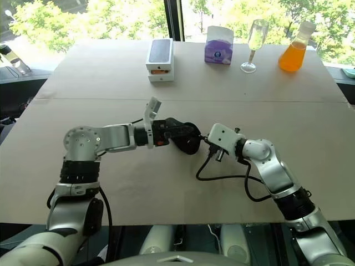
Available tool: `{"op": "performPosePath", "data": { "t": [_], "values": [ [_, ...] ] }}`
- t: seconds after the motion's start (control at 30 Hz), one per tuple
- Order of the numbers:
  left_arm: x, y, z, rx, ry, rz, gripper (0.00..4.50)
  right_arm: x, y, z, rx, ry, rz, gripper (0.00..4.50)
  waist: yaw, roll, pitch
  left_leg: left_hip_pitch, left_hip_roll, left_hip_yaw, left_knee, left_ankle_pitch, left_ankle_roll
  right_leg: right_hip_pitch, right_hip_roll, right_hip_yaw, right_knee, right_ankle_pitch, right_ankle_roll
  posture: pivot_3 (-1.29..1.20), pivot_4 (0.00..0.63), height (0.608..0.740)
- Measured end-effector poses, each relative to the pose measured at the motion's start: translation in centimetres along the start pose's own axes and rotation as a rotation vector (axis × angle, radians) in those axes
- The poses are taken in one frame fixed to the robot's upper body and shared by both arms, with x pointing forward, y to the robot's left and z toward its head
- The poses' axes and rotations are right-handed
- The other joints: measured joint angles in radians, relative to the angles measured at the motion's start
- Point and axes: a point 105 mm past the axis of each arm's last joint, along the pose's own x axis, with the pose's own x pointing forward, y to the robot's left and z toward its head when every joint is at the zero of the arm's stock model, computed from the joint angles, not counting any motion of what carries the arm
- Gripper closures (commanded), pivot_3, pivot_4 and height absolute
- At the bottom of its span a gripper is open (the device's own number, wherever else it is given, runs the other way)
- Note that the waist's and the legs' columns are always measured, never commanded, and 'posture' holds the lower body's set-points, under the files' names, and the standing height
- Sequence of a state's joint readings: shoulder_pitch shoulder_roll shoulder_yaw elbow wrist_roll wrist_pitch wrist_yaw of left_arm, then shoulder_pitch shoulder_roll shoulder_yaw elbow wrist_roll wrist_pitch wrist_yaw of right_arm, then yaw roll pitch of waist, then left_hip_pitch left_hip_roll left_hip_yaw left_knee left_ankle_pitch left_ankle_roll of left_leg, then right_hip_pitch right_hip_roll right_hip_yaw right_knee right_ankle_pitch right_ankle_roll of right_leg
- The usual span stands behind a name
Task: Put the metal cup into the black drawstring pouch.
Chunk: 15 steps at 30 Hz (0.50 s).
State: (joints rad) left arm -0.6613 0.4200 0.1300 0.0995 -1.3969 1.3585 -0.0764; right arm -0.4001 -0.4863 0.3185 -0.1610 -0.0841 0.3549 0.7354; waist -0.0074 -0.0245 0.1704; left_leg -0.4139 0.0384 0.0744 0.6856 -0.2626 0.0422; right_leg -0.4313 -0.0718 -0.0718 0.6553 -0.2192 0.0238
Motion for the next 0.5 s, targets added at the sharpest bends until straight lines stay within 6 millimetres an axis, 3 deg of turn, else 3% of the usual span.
{"op": "performPosePath", "data": {
  "t": [0.17,0.27,0.37,0.5],
  "values": [
    [-0.2,-0.1,-0.1,0.024,-0.001,0.006,4.50,-0.2,-0.3,-0.3,-0.019,0.013,-0.006,4.42,0.000,0.000,0.000,0.000,0.000,0.000,0.000,0.000,0.000,0.000,0.000,0.000,0.000,0.000,0.000,0.00,0.150,0.737],
    [0.2,-0.9,-0.7,0.161,0.042,0.029,4.50,-0.7,-1.2,-0.1,-0.042,0.024,-0.030,4.42,0.002,0.000,0.000,0.000,0.000,0.000,0.000,0.000,0.000,0.000,0.000,0.000,0.000,0.000,0.000,0.00,0.150,0.737],
    [0.8,-1.8,-1.3,0.239,0.079,0.010,3.65,-1.1,-1.8,0.3,-0.055,0.021,-0.048,4.50,0.002,0.000,0.000,0.000,0.000,0.000,0.000,0.000,0.000,0.000,0.000,0.000,0.000,0.000,0.000,0.00,0.150,0.737],
    [0.8,-3.9,-2.2,0.360,0.125,-0.074,1.83,-1.9,-2.6,0.5,-0.063,0.030,-0.080,4.50,0.001,0.000,0.000,0.000,0.000,0.000,0.000,0.000,0.000,0.000,0.000,0.000,0.000,0.000,0.000,0.00,0.150,0.737]
  ]
}}
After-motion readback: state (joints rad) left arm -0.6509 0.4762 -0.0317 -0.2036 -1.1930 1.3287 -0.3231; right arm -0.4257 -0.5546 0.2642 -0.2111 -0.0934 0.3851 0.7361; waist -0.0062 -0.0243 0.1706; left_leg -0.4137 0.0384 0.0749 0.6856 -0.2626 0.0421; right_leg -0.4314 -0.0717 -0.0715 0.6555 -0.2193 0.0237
